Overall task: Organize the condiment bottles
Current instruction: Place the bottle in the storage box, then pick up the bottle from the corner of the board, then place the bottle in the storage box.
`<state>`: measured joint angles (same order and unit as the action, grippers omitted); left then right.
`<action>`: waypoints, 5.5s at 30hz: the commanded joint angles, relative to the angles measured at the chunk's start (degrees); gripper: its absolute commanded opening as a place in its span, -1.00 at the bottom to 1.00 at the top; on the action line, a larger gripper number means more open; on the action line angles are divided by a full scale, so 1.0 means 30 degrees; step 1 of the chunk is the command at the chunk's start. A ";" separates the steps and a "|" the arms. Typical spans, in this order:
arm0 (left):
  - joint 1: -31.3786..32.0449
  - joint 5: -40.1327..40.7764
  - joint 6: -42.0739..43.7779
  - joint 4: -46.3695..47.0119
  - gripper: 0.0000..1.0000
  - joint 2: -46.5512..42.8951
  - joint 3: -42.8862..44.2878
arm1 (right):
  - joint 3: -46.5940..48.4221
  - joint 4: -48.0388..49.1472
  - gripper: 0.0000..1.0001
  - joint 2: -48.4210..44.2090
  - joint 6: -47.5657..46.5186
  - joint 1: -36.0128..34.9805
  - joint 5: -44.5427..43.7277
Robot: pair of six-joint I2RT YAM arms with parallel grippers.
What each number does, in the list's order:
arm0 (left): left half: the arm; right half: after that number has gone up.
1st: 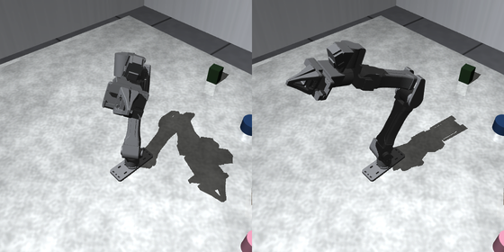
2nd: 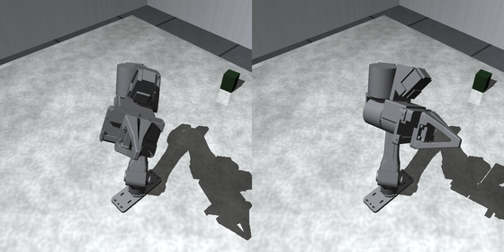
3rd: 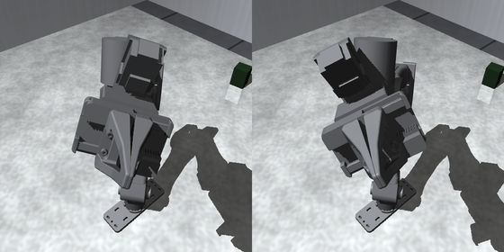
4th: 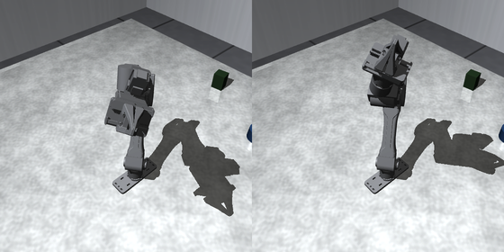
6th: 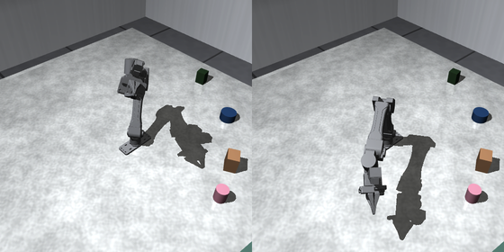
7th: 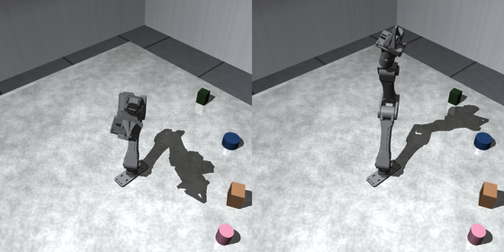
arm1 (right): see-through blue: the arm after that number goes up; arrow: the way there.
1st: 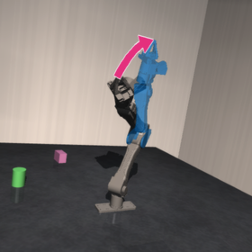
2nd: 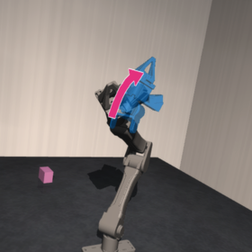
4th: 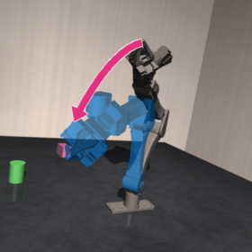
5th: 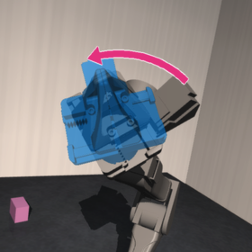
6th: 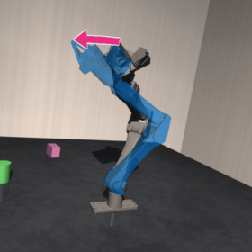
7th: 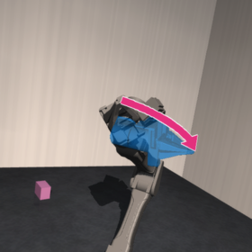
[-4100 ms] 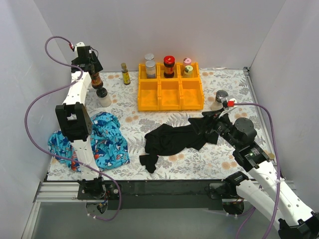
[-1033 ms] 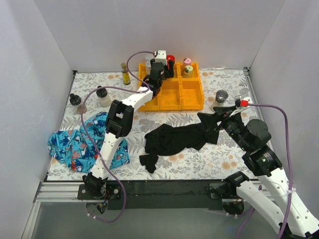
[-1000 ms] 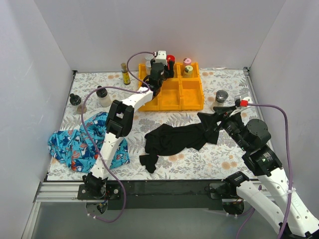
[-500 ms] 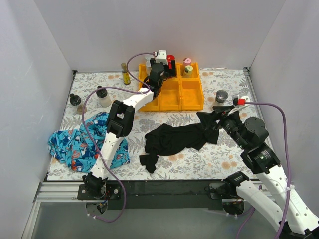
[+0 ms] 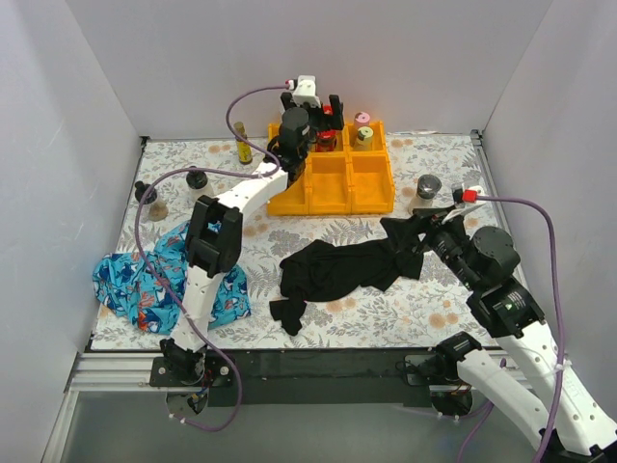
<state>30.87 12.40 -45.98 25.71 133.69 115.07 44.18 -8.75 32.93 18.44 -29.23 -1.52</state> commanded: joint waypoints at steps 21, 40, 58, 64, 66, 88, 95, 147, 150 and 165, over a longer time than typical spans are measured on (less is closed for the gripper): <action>0.0256 -0.6651 -0.0235 -0.9922 0.96 -2.5251 -2.1556 | 0.2293 -1.1082 0.79 0.0362 0.7883 0.0106 -0.7431; 0.0285 -0.6626 0.0296 -0.7458 0.96 -2.7890 -2.5464 | 0.8797 -2.2219 0.44 0.7628 1.4101 0.4872 -1.6487; 0.0578 -0.5892 0.0443 -0.7399 0.96 -2.6809 -2.5582 | 0.4258 -2.1957 0.42 0.5080 1.2634 1.3963 -1.7043; 0.0578 -0.5600 0.0560 -0.7400 0.96 -2.6955 -2.5699 | 0.3761 -2.0292 0.42 0.4904 1.1847 1.3963 -1.7014; 0.0578 -0.5512 0.0589 -0.7400 0.96 -2.7014 -2.5728 | 0.3613 -1.9964 0.42 0.4786 1.1814 1.3964 -1.6867; 0.0607 -0.5483 0.0677 -0.7400 0.96 -2.6867 -2.5670 | 0.0977 -1.8880 0.32 0.5166 1.4623 1.4315 -1.7101; 0.0637 -0.5512 0.0677 -0.7429 0.96 -2.6809 -2.5670 | 0.0097 -1.7827 0.26 0.4698 1.4656 1.4432 -1.7130; 0.0637 -0.4780 0.0765 -0.7165 0.96 -2.8186 -2.5728 | 0.7271 -0.5470 -0.97 0.7711 -0.1454 0.4707 0.3380; 0.0637 -0.4604 0.0794 -0.7165 0.96 -2.8186 -2.5757 | 0.8643 -0.3652 -0.97 0.9381 -0.2245 0.4501 0.2997; 0.0637 -0.4369 0.0999 -0.7165 0.96 -2.8771 -2.5699 | 1.3629 0.1893 -0.97 1.8229 -0.4738 0.4413 0.1007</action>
<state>32.49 -1.89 -44.29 3.49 48.97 37.87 78.74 -12.08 83.57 6.66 -15.62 3.25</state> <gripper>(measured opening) 0.982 0.392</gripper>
